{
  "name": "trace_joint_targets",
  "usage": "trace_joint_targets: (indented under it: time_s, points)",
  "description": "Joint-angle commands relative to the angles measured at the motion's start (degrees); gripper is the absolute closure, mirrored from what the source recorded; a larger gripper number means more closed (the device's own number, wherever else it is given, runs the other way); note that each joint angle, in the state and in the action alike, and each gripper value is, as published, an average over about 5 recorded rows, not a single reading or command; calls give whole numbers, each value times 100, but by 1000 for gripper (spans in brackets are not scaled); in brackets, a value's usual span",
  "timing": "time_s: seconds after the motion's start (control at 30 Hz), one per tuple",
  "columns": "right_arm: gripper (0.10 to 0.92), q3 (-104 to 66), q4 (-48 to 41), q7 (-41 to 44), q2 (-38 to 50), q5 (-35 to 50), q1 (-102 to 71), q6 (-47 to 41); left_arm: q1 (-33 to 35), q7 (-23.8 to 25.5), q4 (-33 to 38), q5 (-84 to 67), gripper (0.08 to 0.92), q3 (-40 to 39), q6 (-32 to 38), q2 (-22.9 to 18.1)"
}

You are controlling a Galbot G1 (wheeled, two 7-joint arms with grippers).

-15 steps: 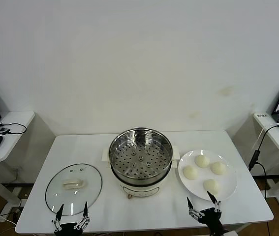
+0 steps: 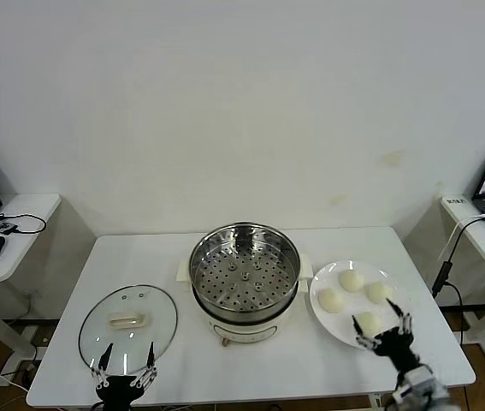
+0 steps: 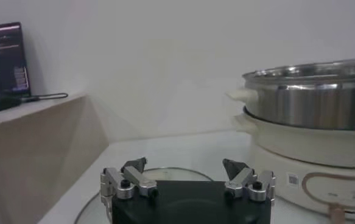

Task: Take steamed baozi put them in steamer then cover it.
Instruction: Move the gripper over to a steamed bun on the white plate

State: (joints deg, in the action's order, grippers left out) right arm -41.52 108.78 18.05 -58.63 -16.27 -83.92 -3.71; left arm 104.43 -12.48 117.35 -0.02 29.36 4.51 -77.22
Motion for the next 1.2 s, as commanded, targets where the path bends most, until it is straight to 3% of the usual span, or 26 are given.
trace_joint_targets:
  time_s: [0.03,0.3,0.6,0.77,1.2]
  points:
    - [203,487,-868,1274,1815,-1051,1560,-242,-174,-16,6,726,177,-14,-498,3]
    - [203,3085,-2164,2836,3176,-126,4188,-139,-264,-123,37,685,177,172,-621,-16]
    - [203,6944,-3323,4127,3147,423,7505,44,-288,-179,-9,635,177,269,-631,-10]
    - [202,8103,-3917,4302,2805,212,8278,368,-320,-203,-34,602,177,303,-629,2]
    - [203,8287,-4830,3984,1653,110,8228,475,-384,-206,-92,562,177,420,-623,41]
